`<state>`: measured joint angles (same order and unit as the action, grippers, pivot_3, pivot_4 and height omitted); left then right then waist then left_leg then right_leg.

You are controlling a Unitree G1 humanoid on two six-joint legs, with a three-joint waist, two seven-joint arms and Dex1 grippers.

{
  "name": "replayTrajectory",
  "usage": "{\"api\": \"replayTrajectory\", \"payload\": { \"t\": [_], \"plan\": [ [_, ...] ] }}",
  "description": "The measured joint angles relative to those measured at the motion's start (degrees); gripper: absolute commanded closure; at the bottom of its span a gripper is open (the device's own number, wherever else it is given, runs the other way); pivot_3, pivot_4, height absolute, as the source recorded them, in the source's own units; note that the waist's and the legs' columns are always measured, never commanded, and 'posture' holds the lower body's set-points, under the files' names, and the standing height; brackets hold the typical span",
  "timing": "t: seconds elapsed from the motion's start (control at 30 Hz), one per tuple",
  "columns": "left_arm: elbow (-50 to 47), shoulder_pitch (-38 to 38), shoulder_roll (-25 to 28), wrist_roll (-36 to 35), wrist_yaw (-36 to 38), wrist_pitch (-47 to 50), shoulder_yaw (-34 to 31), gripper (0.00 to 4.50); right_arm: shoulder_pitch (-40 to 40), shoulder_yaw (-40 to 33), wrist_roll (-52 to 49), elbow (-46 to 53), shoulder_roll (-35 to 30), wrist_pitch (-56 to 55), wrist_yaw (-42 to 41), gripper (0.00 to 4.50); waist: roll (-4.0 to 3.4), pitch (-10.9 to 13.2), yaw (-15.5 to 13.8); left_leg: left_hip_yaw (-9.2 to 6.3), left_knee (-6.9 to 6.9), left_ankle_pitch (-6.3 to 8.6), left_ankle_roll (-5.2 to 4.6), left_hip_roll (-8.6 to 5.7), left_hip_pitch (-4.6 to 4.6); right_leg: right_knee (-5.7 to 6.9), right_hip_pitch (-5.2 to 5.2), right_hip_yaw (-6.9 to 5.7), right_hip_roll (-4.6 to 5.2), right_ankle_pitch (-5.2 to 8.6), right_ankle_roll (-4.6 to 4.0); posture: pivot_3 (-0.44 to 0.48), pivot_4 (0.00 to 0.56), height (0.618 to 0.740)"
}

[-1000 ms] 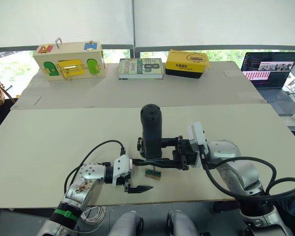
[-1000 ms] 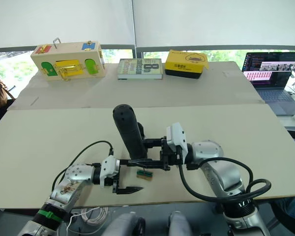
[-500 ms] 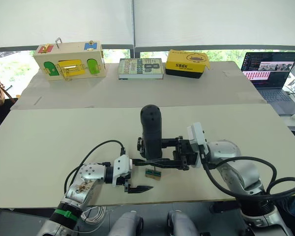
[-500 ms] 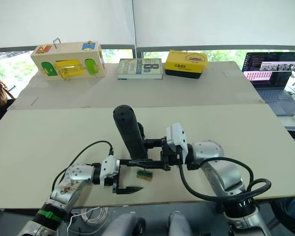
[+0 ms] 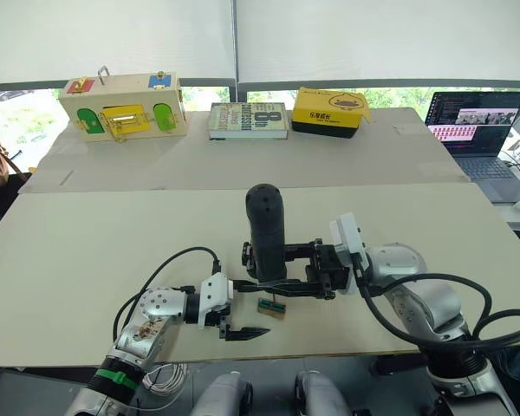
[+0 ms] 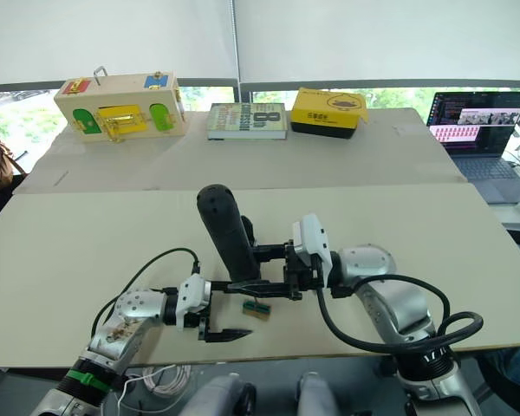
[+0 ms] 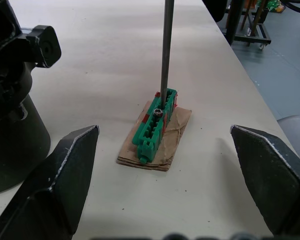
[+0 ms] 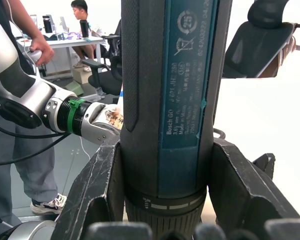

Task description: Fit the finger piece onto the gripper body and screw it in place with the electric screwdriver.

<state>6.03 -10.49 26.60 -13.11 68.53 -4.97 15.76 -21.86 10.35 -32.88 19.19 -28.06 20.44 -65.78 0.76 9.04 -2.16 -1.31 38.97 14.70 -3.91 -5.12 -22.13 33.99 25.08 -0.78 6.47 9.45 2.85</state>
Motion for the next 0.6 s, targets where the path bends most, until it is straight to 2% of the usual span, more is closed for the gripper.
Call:
{"api": "replayTrajectory", "payload": {
  "t": [0.6],
  "plan": [
    [-0.03,0.11,-0.02,0.00,-0.04,-0.01,-0.01,0.06,-0.42,-0.69,-2.15,1.14,1.05,0.22,1.18,2.58,-0.01,0.01,-0.01,0.00,-0.01,0.00,0.01,0.01,-0.04,-0.01,0.01,0.00,0.02,0.01,0.01,0.000,0.150,0.740]
  ]
}}
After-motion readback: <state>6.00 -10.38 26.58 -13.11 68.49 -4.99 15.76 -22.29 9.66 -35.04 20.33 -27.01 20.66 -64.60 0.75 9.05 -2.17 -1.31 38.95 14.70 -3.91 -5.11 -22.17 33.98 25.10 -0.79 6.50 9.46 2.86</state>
